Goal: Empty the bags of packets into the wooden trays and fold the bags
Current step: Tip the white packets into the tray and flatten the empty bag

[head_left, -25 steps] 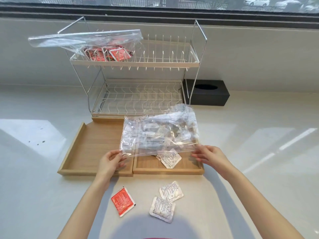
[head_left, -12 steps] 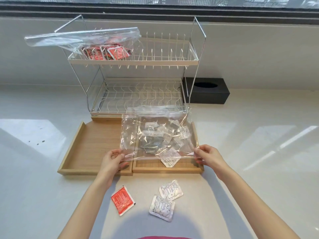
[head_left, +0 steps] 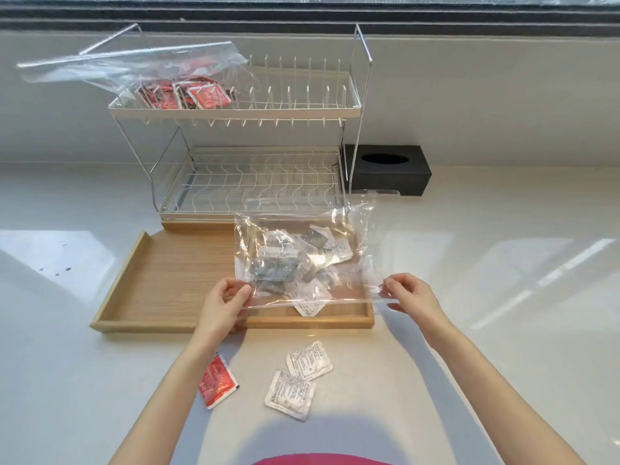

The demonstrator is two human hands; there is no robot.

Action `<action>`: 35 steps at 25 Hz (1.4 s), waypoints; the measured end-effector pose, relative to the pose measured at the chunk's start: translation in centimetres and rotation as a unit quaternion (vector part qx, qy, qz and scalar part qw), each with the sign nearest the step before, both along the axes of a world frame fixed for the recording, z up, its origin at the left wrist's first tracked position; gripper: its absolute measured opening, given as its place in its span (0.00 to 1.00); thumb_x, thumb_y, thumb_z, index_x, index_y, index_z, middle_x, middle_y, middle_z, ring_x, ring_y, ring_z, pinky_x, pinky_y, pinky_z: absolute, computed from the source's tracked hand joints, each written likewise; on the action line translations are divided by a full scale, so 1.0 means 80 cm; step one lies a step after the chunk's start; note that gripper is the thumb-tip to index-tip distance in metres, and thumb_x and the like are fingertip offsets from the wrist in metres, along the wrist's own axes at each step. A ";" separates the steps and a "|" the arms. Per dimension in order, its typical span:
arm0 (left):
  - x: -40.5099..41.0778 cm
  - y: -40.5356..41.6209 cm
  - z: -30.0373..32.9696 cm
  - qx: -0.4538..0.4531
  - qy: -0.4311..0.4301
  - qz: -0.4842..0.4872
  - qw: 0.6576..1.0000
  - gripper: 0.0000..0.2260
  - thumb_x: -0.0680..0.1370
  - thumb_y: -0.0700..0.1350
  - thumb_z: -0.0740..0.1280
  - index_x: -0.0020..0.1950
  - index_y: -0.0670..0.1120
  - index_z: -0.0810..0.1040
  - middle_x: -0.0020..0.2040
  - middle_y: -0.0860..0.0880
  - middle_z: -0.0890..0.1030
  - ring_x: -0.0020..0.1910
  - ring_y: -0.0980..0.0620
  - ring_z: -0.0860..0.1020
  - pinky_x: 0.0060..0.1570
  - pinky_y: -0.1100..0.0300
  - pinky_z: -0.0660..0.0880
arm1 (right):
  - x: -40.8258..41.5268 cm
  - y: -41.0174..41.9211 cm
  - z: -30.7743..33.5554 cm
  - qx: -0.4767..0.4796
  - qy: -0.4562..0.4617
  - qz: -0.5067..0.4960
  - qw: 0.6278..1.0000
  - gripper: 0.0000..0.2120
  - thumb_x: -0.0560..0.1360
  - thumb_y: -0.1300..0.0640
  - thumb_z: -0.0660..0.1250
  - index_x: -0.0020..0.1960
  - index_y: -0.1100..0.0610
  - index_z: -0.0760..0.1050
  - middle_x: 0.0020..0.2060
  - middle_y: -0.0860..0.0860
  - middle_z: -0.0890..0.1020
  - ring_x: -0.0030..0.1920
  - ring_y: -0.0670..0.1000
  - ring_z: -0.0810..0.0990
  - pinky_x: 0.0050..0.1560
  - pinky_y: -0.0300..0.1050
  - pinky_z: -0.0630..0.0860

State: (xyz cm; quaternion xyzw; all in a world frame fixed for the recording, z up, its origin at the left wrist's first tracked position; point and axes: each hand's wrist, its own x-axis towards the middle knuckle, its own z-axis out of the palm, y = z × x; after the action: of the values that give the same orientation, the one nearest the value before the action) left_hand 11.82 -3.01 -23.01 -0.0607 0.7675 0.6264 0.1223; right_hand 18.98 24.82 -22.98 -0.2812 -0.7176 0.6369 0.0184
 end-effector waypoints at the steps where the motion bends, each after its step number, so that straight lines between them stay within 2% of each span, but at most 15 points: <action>1: 0.002 0.009 0.001 -0.004 0.012 -0.006 1.000 0.06 0.76 0.38 0.62 0.41 0.47 0.72 0.42 0.47 0.77 0.36 0.57 0.78 0.29 0.71 0.74 | 0.003 0.009 -0.001 -0.007 0.012 -0.014 1.000 0.04 0.76 0.61 0.61 0.45 0.59 0.73 0.36 0.50 0.79 0.41 0.48 0.78 0.39 0.36 0.75; 4: 0.007 0.041 0.002 -0.012 0.041 -0.026 0.999 0.07 0.76 0.37 0.62 0.41 0.47 0.73 0.40 0.48 0.77 0.39 0.52 0.76 0.33 0.72 0.74 | 0.015 0.038 -0.003 -0.014 0.042 -0.055 0.998 0.04 0.76 0.61 0.62 0.44 0.58 0.73 0.37 0.51 0.80 0.38 0.45 0.79 0.32 0.28 0.75; 8: 0.008 0.097 0.005 -0.037 0.061 -0.043 0.996 0.02 0.76 0.37 0.62 0.47 0.41 0.72 0.40 0.48 0.76 0.39 0.51 0.76 0.35 0.73 0.74 | 0.022 0.087 -0.003 -0.017 0.061 -0.112 0.992 0.06 0.76 0.61 0.61 0.41 0.55 0.73 0.37 0.50 0.80 0.32 0.39 0.81 0.29 0.27 0.74; 10: 0.004 0.125 0.005 -0.041 0.071 -0.052 0.995 0.04 0.75 0.37 0.63 0.47 0.43 0.71 0.40 0.49 0.76 0.42 0.48 0.77 0.41 0.67 0.76 | 0.021 0.112 -0.004 -0.016 0.064 -0.134 0.989 0.03 0.76 0.62 0.61 0.46 0.58 0.73 0.37 0.50 0.79 0.29 0.36 0.80 0.29 0.26 0.74; 11: 0.002 0.137 0.004 -0.050 0.078 -0.056 0.994 0.07 0.74 0.37 0.64 0.49 0.45 0.70 0.40 0.51 0.75 0.43 0.47 0.77 0.46 0.60 0.77 | 0.019 0.124 -0.004 -0.013 0.065 -0.143 0.988 0.03 0.76 0.62 0.61 0.48 0.60 0.72 0.37 0.50 0.78 0.28 0.35 0.79 0.28 0.26 0.74; 12: 0.000 0.149 0.004 -0.064 0.084 -0.061 0.992 0.09 0.74 0.37 0.65 0.52 0.46 0.69 0.40 0.52 0.75 0.43 0.47 0.77 0.49 0.54 0.76 | 0.017 0.135 -0.004 -0.009 0.066 -0.150 0.986 0.03 0.76 0.62 0.61 0.49 0.60 0.72 0.37 0.50 0.78 0.28 0.35 0.79 0.28 0.26 0.73; 14: -0.005 0.172 0.003 -0.096 0.107 -0.071 0.987 0.17 0.74 0.38 0.65 0.60 0.45 0.66 0.42 0.53 0.74 0.41 0.50 0.76 0.50 0.52 0.75 | 0.011 0.157 -0.006 -0.005 0.064 -0.164 0.984 0.04 0.76 0.62 0.61 0.50 0.60 0.71 0.37 0.50 0.77 0.27 0.35 0.79 0.28 0.26 0.73; 17: -0.016 0.205 0.003 -0.138 0.154 -0.088 0.974 0.23 0.75 0.39 0.63 0.68 0.46 0.60 0.48 0.49 0.73 0.40 0.54 0.74 0.47 0.55 0.74 | 0.000 0.188 -0.011 0.000 0.052 -0.180 0.982 0.04 0.76 0.62 0.61 0.51 0.60 0.71 0.36 0.50 0.77 0.26 0.34 0.78 0.27 0.26 0.74; 20: -0.035 0.233 0.000 -0.178 0.184 -0.116 0.960 0.22 0.76 0.38 0.59 0.69 0.47 0.62 0.59 0.45 0.70 0.45 0.52 0.74 0.51 0.54 0.74 | -0.019 0.213 -0.016 0.011 0.039 -0.187 0.982 0.04 0.76 0.62 0.61 0.50 0.59 0.70 0.36 0.50 0.77 0.26 0.34 0.77 0.27 0.26 0.73; 22: -0.048 0.249 -0.003 -0.205 0.195 -0.143 0.948 0.20 0.75 0.35 0.58 0.67 0.45 0.64 0.62 0.44 0.67 0.45 0.51 0.73 0.53 0.55 0.73 | -0.035 0.226 -0.020 0.026 0.032 -0.191 0.981 0.04 0.76 0.61 0.62 0.50 0.58 0.70 0.36 0.51 0.77 0.27 0.37 0.79 0.29 0.29 0.75; 24: -0.059 0.263 -0.007 -0.226 0.204 -0.172 0.937 0.21 0.74 0.34 0.58 0.67 0.43 0.65 0.62 0.42 0.65 0.45 0.49 0.72 0.52 0.56 0.72 | -0.050 0.238 -0.024 0.046 0.024 -0.198 0.979 0.04 0.76 0.61 0.62 0.50 0.57 0.70 0.40 0.55 0.78 0.32 0.42 0.79 0.34 0.35 0.75; 28: -0.076 0.294 -0.019 -0.252 0.191 -0.199 0.928 0.21 0.74 0.32 0.57 0.67 0.41 0.65 0.64 0.39 0.63 0.45 0.45 0.73 0.54 0.52 0.71 | -0.069 0.264 -0.036 0.080 0.000 -0.203 0.976 0.04 0.75 0.61 0.62 0.49 0.58 0.72 0.44 0.58 0.79 0.39 0.51 0.78 0.41 0.44 0.75; 31: -0.085 0.308 -0.027 -0.274 0.162 -0.209 0.925 0.21 0.75 0.33 0.56 0.68 0.41 0.64 0.67 0.39 0.61 0.51 0.40 0.75 0.55 0.51 0.71 | -0.078 0.276 -0.050 0.117 -0.039 -0.194 0.973 0.05 0.74 0.59 0.63 0.49 0.57 0.73 0.43 0.57 0.81 0.48 0.58 0.79 0.53 0.54 0.76; 33: -0.092 0.314 -0.032 -0.301 0.153 -0.217 0.916 0.22 0.75 0.33 0.56 0.69 0.41 0.63 0.70 0.39 0.57 0.57 0.39 0.73 0.58 0.50 0.70 | -0.083 0.278 -0.054 0.142 -0.060 -0.184 0.971 0.05 0.73 0.58 0.63 0.49 0.54 0.72 0.46 0.57 0.82 0.51 0.58 0.79 0.54 0.52 0.74; 35: -0.097 0.324 -0.036 -0.339 0.153 -0.231 0.899 0.24 0.74 0.32 0.56 0.70 0.41 0.60 0.73 0.37 0.51 0.66 0.37 0.66 0.65 0.49 0.65 | -0.086 0.277 -0.057 0.158 -0.067 -0.166 0.971 0.08 0.74 0.58 0.62 0.52 0.56 0.72 0.48 0.56 0.80 0.49 0.56 0.76 0.48 0.45 0.69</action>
State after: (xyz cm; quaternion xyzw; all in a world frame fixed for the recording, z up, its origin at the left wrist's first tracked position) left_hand 4.02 22.87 -25.86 0.1765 0.9353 0.2837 0.1169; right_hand 12.07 46.98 -27.52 -0.4319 -0.7523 0.4828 0.1202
